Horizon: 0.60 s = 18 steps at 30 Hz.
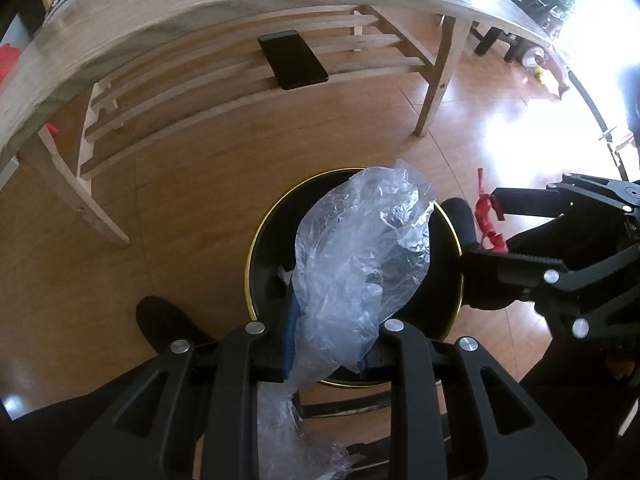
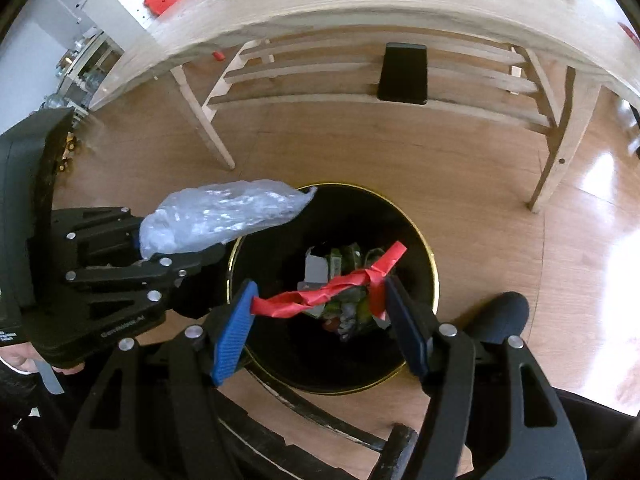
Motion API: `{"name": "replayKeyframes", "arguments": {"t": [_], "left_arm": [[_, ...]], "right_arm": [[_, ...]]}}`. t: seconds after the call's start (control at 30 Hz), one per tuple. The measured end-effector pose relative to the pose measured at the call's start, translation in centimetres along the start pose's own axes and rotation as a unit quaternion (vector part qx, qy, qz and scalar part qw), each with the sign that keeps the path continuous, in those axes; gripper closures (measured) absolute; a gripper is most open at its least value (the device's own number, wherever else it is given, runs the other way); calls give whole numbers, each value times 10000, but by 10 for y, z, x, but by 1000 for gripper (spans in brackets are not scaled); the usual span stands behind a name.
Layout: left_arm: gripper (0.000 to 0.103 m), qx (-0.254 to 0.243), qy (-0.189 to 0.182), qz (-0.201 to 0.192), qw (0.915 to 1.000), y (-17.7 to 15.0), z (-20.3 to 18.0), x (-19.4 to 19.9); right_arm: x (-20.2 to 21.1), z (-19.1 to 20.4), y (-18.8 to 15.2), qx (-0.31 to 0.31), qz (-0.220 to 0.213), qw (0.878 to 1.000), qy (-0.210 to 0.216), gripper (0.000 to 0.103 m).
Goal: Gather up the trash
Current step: 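Carry the wrap and ribbon over the bin and open both tools to drop them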
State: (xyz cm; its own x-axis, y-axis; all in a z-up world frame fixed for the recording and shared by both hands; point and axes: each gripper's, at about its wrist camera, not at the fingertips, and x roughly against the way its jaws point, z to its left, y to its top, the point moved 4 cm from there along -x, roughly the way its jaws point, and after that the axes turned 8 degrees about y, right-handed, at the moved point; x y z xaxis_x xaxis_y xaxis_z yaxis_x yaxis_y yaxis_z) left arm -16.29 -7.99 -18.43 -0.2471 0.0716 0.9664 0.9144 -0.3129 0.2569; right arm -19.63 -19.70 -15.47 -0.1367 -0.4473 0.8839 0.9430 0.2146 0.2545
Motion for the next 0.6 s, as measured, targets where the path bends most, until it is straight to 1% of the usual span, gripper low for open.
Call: {"name": "replayKeyframes", "arguments": {"t": [0.6], "left_arm": [[80, -36, -48, 56, 10000, 0, -5, -3]], "right_arm": [[2, 3, 3, 27, -52, 10000, 37, 36]]}}
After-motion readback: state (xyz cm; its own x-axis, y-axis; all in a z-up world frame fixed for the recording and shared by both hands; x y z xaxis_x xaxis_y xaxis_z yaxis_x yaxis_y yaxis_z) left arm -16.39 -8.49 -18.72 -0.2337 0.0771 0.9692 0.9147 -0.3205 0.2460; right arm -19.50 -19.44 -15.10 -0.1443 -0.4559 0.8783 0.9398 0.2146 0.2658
